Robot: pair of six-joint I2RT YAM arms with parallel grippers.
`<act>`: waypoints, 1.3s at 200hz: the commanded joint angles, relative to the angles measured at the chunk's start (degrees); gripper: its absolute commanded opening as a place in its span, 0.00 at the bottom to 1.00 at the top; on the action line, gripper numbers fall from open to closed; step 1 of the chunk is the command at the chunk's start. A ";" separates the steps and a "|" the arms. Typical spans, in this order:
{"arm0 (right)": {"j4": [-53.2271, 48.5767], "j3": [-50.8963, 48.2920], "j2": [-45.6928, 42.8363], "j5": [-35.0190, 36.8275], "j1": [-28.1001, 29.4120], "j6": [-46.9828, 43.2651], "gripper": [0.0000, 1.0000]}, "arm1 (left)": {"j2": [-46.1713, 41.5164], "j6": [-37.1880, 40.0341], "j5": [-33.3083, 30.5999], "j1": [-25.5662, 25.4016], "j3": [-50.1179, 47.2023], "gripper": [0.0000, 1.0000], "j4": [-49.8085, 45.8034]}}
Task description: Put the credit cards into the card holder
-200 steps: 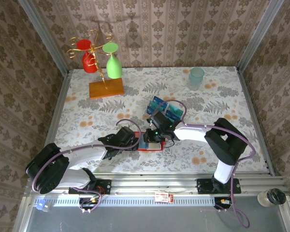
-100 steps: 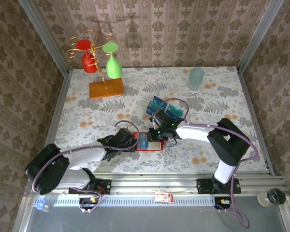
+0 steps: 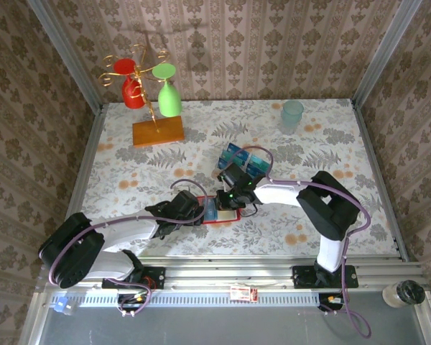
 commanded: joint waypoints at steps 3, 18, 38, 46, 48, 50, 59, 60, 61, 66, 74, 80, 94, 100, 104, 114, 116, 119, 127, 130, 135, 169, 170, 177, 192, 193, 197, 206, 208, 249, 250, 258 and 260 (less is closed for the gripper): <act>-1.36 1.89 2.14 -0.75 0.96 -0.54 0.09 | 1.72 -1.18 1.44 0.37 -0.88 1.00 1.22; -1.60 2.34 2.39 -0.92 1.22 -0.36 0.09 | 1.38 -1.15 1.52 0.36 -0.62 1.00 0.93; -1.98 2.28 2.02 -0.70 1.29 -0.50 0.09 | 0.05 -1.15 1.37 0.47 -0.18 1.00 -0.18; -2.42 1.99 1.67 -0.26 1.35 -0.53 0.09 | -0.88 -1.23 1.12 0.65 -0.08 1.00 -0.87; -2.47 1.86 1.55 -0.06 1.32 -0.53 0.09 | -1.10 -1.22 0.98 0.74 -0.07 1.00 -1.01; -2.55 1.72 1.48 0.12 1.31 -0.53 0.09 | -1.40 -1.26 0.96 0.81 -0.07 1.00 -1.15; -2.45 0.55 0.84 0.72 1.31 -0.30 0.09 | -2.55 -1.16 0.83 1.18 -0.22 1.00 -1.73; -2.38 0.48 0.78 0.82 1.34 -0.29 0.09 | -2.70 -1.21 0.84 1.25 -0.24 1.00 -1.79; -2.39 0.31 0.71 0.91 1.35 -0.24 0.09 | -2.82 -1.24 0.79 1.29 -0.24 1.00 -1.86; -2.20 -0.35 0.32 1.28 1.30 0.05 0.09 | -3.38 -1.27 0.79 1.52 -0.40 1.00 -2.08; -1.95 -1.56 -0.35 1.75 1.35 0.53 0.09 | -4.24 -1.17 1.00 2.02 -0.72 1.00 -2.33; -1.69 -2.44 -0.93 2.03 1.36 1.05 0.09 | -4.66 -1.04 1.13 2.34 -0.90 1.00 -2.44; -0.42 -4.82 -2.14 2.30 1.32 2.41 0.09 | -5.39 -0.91 1.53 2.98 -1.42 1.00 -2.70; -0.06 -5.60 -2.65 2.43 1.36 3.05 0.09 | -5.47 -0.82 1.67 3.23 -1.63 1.00 -2.57; 0.25 -6.08 -3.05 2.54 1.35 3.39 0.08 | -5.48 -0.75 1.73 3.35 -1.73 1.00 -2.55; 0.88 -7.14 -3.88 2.67 1.36 4.30 0.09 | -5.27 -0.58 1.95 3.61 -2.07 1.00 -2.34; 1.07 -7.32 -4.06 2.68 1.32 4.48 0.08 | -5.19 -0.57 2.04 3.66 -2.09 1.00 -2.30; 1.26 -7.58 -4.23 2.61 1.35 4.67 0.09 | -5.07 -0.57 2.13 3.70 -2.17 1.00 -2.18; 1.69 -8.06 -4.74 2.43 1.40 5.07 0.09 | -4.73 -0.57 2.17 3.86 -2.39 1.00 -1.82; 1.79 -8.13 -4.87 2.35 1.45 5.23 0.08 | -4.58 -0.57 2.24 3.80 -2.44 1.00 -1.73; 1.84 -8.09 -5.15 2.25 1.40 5.34 0.08 | -4.29 -0.65 2.33 3.83 -2.53 1.00 -1.53; 0.89 -5.94 -7.31 2.37 1.75 4.70 0.08 | -2.56 -0.90 2.64 3.90 -2.88 1.00 -0.47; 0.82 -5.89 -7.38 2.39 1.78 4.68 0.08 | -2.53 -0.91 2.66 3.93 -2.88 1.00 -0.45; 0.60 -5.23 -7.65 2.39 1.77 4.13 0.08 | -2.29 -0.92 2.66 3.92 -2.97 1.00 -0.23; -0.80 -3.69 -7.35 2.55 1.79 3.00 0.08 | -1.89 -0.92 2.77 3.96 -2.96 1.00 0.05; -0.90 -3.53 -7.25 2.52 1.79 2.90 0.08 | -1.89 -0.92 2.77 3.92 -2.97 1.00 0.07; -1.30 -2.98 -7.06 2.49 1.77 2.54 0.08 | -1.81 -0.85 2.73 3.90 -2.93 1.00 0.04; -1.60 -2.36 -6.55 2.34 1.76 2.15 0.08 | -1.71 -0.79 2.73 3.91 -2.96 1.00 0.20; -1.68 -2.22 -6.39 2.26 1.79 2.14 0.08 | -1.66 -0.78 2.76 3.89 -2.97 1.00 0.18; -0.32 -1.44 -3.15 1.12 1.80 2.38 0.07 | -1.63 -0.92 2.69 3.95 -3.54 1.00 0.50; -0.31 -1.44 -3.06 1.06 1.80 2.38 0.07 | -1.67 -0.88 2.69 3.92 -3.56 1.00 0.51; -0.05 -1.33 -2.40 0.96 1.72 2.37 0.08 | -1.62 -0.96 2.71 3.88 -3.65 1.00 0.61; 0.03 -1.34 -2.19 0.93 1.76 2.37 0.08 | -1.62 -1.00 2.76 3.90 -3.67 1.00 0.61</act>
